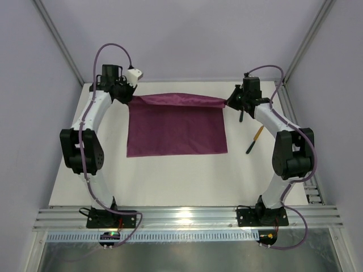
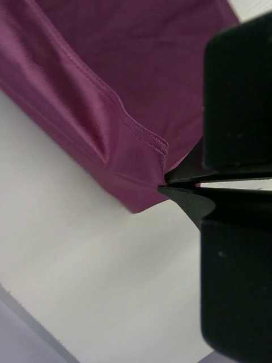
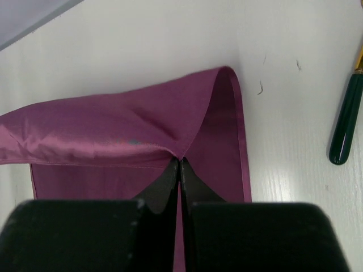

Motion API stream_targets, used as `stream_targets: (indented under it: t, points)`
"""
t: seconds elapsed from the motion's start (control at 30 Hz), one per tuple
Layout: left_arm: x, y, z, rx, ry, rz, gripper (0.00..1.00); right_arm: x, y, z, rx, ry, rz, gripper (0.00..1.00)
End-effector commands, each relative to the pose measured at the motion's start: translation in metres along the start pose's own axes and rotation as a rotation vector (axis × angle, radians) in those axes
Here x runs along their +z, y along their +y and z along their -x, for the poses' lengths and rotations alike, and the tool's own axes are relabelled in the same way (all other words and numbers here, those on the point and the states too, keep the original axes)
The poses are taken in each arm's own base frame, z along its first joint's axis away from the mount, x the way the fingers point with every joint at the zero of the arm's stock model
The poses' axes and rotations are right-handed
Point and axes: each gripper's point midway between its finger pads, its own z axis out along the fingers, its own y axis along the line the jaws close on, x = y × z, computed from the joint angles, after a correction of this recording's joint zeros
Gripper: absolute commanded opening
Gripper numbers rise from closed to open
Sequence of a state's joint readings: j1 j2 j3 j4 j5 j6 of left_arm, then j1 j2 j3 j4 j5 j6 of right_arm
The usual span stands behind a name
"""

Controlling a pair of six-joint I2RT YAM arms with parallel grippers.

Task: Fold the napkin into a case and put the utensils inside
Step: Fold and flatten the napkin at the center of the board.

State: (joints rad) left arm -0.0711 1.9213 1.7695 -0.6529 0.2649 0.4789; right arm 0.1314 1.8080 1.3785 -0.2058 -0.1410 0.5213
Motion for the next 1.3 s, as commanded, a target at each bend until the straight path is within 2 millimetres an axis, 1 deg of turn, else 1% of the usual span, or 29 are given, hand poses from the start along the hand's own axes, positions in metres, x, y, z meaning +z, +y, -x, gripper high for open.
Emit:
stream_targets:
  t: [0.0, 0.07, 0.1, 0.17, 0.2, 0.23, 0.27, 0.3, 0.37, 0.4, 0.43, 0.5, 0.53, 0.57, 0.63, 0.67, 0.73, 0.83, 0.97, 1.0, 1.03, 1.07, 1.1, 1.17, 1.27]
  points:
    - [-0.034, -0.005, 0.017, 0.104, -0.107, -0.006, 0.0, -0.028, 0.013, 0.016, -0.016, -0.086, 0.052, 0.04]
    - [-0.038, -0.015, 0.003, 0.138, -0.087, -0.027, 0.0, -0.032, 0.008, 0.002, -0.019, -0.059, 0.051, 0.04]
    - [-0.042, -0.024, -0.011, 0.172, -0.071, -0.046, 0.0, -0.033, 0.0, -0.014, -0.014, -0.025, 0.04, 0.04]
    - [-0.046, -0.037, -0.03, 0.208, -0.037, -0.087, 0.0, -0.042, -0.003, -0.026, -0.02, -0.001, 0.043, 0.04]
    - [-0.049, -0.046, -0.046, 0.243, -0.015, -0.115, 0.0, -0.043, -0.012, -0.042, -0.018, 0.033, 0.03, 0.04]
    - [-0.052, -0.053, -0.059, 0.25, 0.016, -0.143, 0.0, -0.051, -0.011, -0.045, -0.019, 0.035, 0.039, 0.04]
    - [-0.053, -0.06, -0.068, 0.264, 0.034, -0.163, 0.0, -0.054, -0.012, -0.052, -0.021, 0.045, 0.042, 0.04]
    - [-0.055, -0.066, -0.078, 0.277, 0.053, -0.187, 0.0, -0.055, -0.02, -0.066, -0.019, 0.073, 0.033, 0.04]
    - [-0.059, -0.079, -0.103, 0.311, 0.107, -0.233, 0.0, -0.062, -0.025, -0.08, -0.022, 0.105, 0.033, 0.04]
    - [-0.06, -0.083, -0.111, 0.318, 0.125, -0.247, 0.0, -0.064, -0.027, -0.085, -0.026, 0.118, 0.031, 0.04]
    - [-0.061, -0.088, -0.123, 0.335, 0.151, -0.259, 0.0, -0.066, -0.031, -0.093, -0.029, 0.143, 0.02, 0.04]
    - [-0.062, -0.094, -0.136, 0.346, 0.174, -0.276, 0.0, -0.068, -0.036, -0.104, -0.037, 0.175, 0.014, 0.04]
    - [-0.062, -0.099, -0.149, 0.353, 0.196, -0.286, 0.0, -0.067, -0.038, -0.108, -0.038, 0.187, 0.011, 0.04]
    - [-0.062, -0.101, -0.154, 0.36, 0.203, -0.29, 0.0, -0.066, -0.043, -0.116, -0.035, 0.207, 0.002, 0.04]
    - [-0.06, -0.102, -0.161, 0.371, 0.21, -0.285, 0.01, -0.063, -0.048, -0.122, -0.037, 0.226, -0.01, 0.04]
    - [-0.058, -0.105, -0.169, 0.37, 0.223, -0.291, 0.01, -0.062, -0.05, -0.126, -0.037, 0.235, -0.016, 0.04]
    - [-0.056, -0.106, -0.172, 0.368, 0.228, -0.291, 0.01, -0.059, -0.055, -0.132, -0.036, 0.258, -0.026, 0.04]
    - [-0.056, -0.111, -0.179, 0.358, 0.239, -0.318, 0.04, -0.057, -0.058, -0.142, -0.036, 0.292, -0.028, 0.04]
    - [-0.056, -0.116, -0.188, 0.36, 0.259, -0.335, 0.14, -0.056, -0.062, -0.155, -0.029, 0.336, -0.023, 0.04]
    - [-0.056, -0.118, -0.191, 0.363, 0.266, -0.342, 0.22, -0.056, -0.064, -0.159, -0.026, 0.347, -0.026, 0.04]
    - [-0.057, -0.118, -0.193, 0.365, 0.269, -0.344, 0.26, -0.055, -0.064, -0.161, -0.025, 0.356, -0.025, 0.04]
    - [-0.058, -0.12, -0.195, 0.365, 0.275, -0.35, 0.33, -0.055, -0.066, -0.165, -0.027, 0.366, -0.026, 0.04]
    - [-0.059, -0.122, -0.196, 0.373, 0.274, -0.358, 0.36, -0.054, -0.067, -0.167, -0.024, 0.371, -0.026, 0.04]
    - [-0.063, -0.125, -0.199, 0.37, 0.29, -0.375, 0.42, -0.054, -0.066, -0.171, -0.02, 0.386, -0.016, 0.04]
    - [-0.069, -0.127, -0.203, 0.374, 0.301, -0.375, 0.47, -0.055, -0.064, -0.172, -0.017, 0.389, -0.005, 0.04]
